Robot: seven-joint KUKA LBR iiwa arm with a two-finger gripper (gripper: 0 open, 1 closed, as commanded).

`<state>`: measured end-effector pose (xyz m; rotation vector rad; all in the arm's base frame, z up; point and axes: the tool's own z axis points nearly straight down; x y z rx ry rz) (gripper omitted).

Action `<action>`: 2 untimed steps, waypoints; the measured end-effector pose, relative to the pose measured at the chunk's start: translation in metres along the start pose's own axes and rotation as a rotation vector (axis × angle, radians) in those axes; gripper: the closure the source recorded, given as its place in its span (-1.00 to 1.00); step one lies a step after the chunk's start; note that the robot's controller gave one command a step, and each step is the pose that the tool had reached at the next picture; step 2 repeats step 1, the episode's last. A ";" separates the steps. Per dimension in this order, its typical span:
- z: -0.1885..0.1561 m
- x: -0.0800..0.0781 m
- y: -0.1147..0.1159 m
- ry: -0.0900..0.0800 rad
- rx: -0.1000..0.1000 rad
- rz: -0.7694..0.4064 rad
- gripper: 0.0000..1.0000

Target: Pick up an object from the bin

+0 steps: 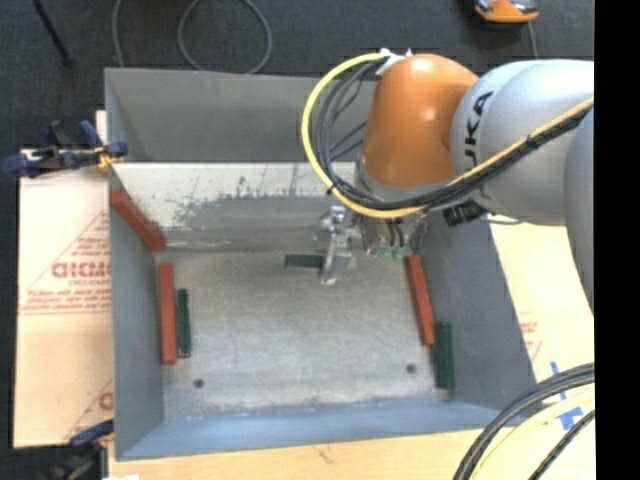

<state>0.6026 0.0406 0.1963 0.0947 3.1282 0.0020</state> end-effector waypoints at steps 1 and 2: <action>-0.048 0.002 -0.007 0.003 0.002 -0.249 1.00; -0.048 0.002 -0.007 0.003 0.002 -0.249 1.00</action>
Offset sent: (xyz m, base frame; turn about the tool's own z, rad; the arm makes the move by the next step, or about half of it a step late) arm -0.0054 -0.0058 0.0449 -0.2512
